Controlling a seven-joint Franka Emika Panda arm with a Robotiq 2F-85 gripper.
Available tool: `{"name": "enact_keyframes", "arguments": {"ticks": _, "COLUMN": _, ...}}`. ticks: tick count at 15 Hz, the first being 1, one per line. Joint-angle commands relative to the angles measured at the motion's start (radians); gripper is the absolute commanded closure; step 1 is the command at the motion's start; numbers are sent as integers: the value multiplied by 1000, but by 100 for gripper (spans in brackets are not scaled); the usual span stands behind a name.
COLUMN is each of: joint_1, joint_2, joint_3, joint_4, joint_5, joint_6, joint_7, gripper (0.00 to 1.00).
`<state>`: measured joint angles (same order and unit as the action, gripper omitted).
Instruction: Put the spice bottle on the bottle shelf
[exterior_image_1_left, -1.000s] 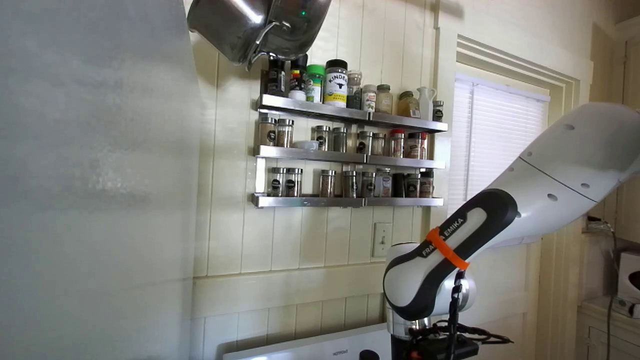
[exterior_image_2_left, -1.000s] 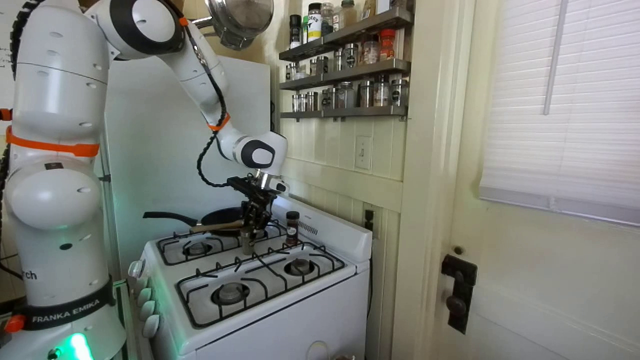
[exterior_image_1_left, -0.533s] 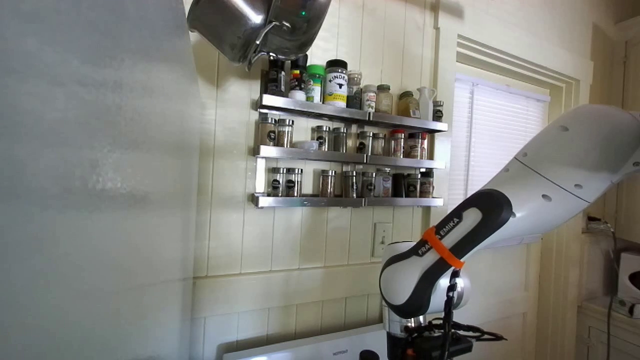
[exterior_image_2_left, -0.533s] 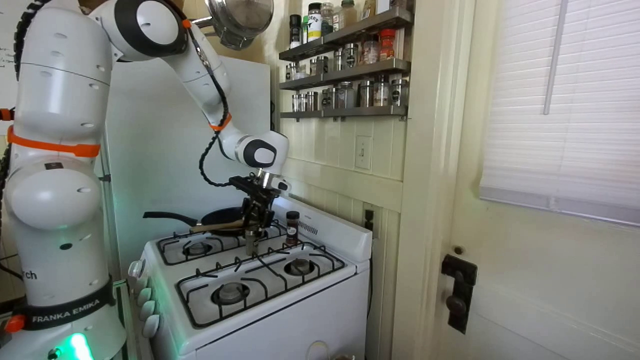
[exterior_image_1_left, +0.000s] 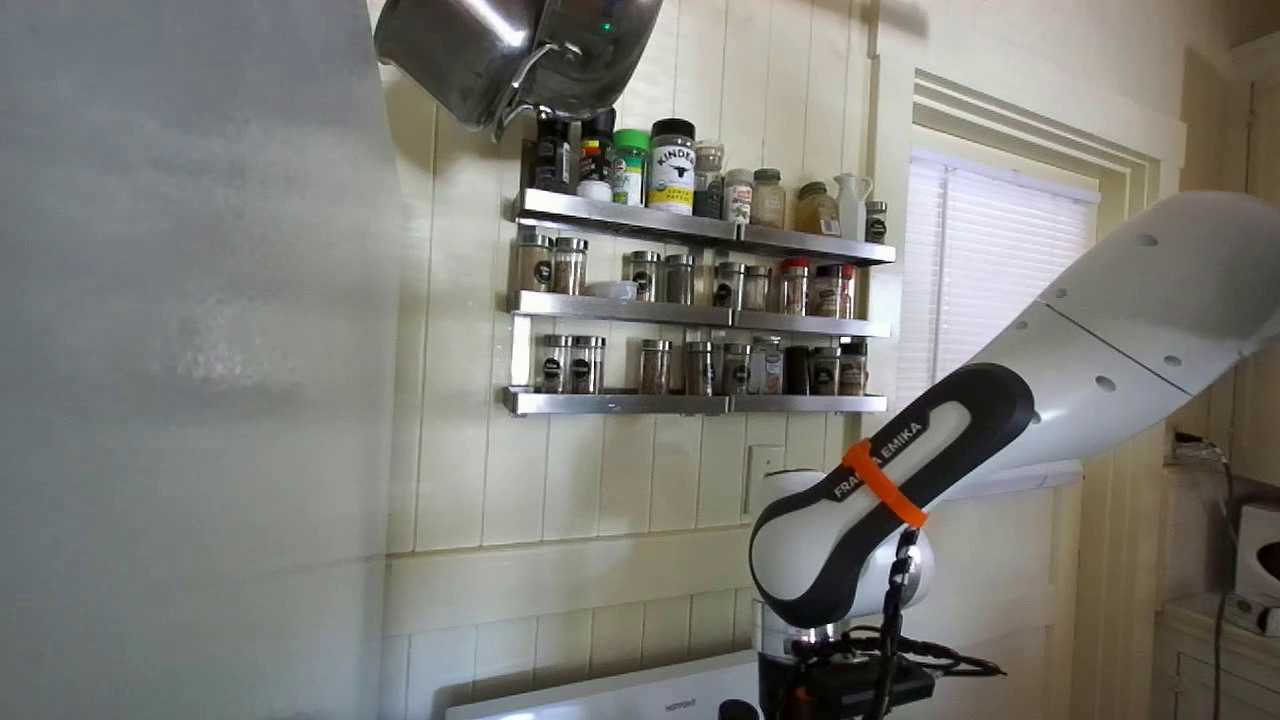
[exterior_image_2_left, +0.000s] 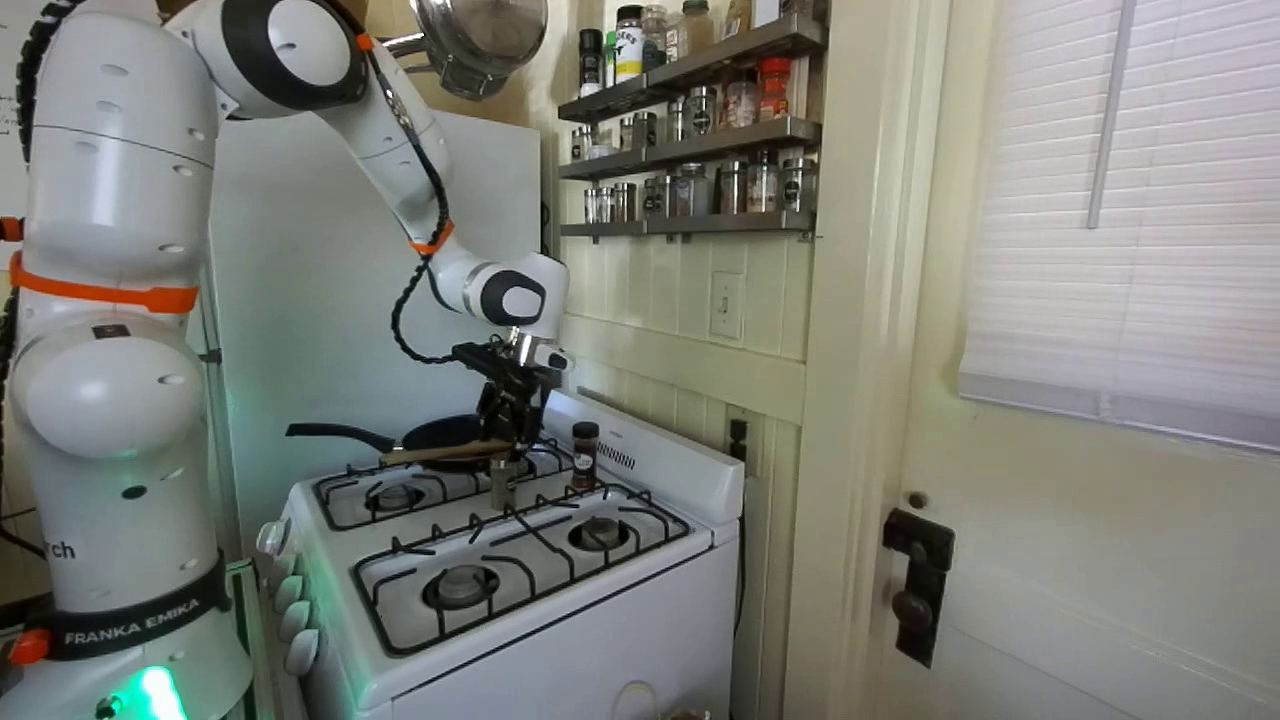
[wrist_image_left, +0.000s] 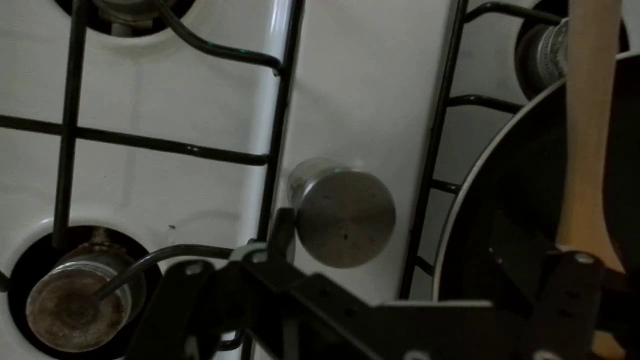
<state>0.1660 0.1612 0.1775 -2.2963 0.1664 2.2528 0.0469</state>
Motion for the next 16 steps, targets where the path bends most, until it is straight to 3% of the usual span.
{"name": "enact_keyframes", "arguments": {"ticks": 1, "joint_1": 30, "joint_2": -164, "joint_3": 20, "joint_4": -140, "joint_5": 35, "joint_6": 50, "joint_7": 126, "gripper": 0}}
{"name": "enact_keyframes", "arguments": {"ticks": 8, "joint_1": 45, "joint_2": -474, "joint_3": 85, "joint_4": -416, "joint_5": -51, "joint_6": 151, "joint_7": 494, "gripper": 0}}
{"name": "enact_keyframes", "arguments": {"ticks": 11, "joint_1": 20, "joint_2": -562, "joint_3": 139, "joint_4": -555, "joint_5": -122, "joint_6": 320, "joint_7": 561, "gripper": 0}}
{"name": "enact_keyframes", "arguments": {"ticks": 13, "joint_1": -66, "joint_2": -473, "joint_3": 204, "joint_4": -477, "joint_5": -253, "joint_6": 346, "joint_7": 683, "gripper": 0}}
{"name": "enact_keyframes", "arguments": {"ticks": 14, "joint_1": 3, "joint_2": -505, "joint_3": 147, "joint_4": -491, "joint_5": -152, "joint_6": 298, "joint_7": 577, "gripper": 0}}
{"name": "enact_keyframes", "arguments": {"ticks": 16, "joint_1": -34, "joint_2": -492, "joint_3": 176, "joint_4": -474, "joint_5": -218, "joint_6": 311, "joint_7": 641, "gripper": 0}}
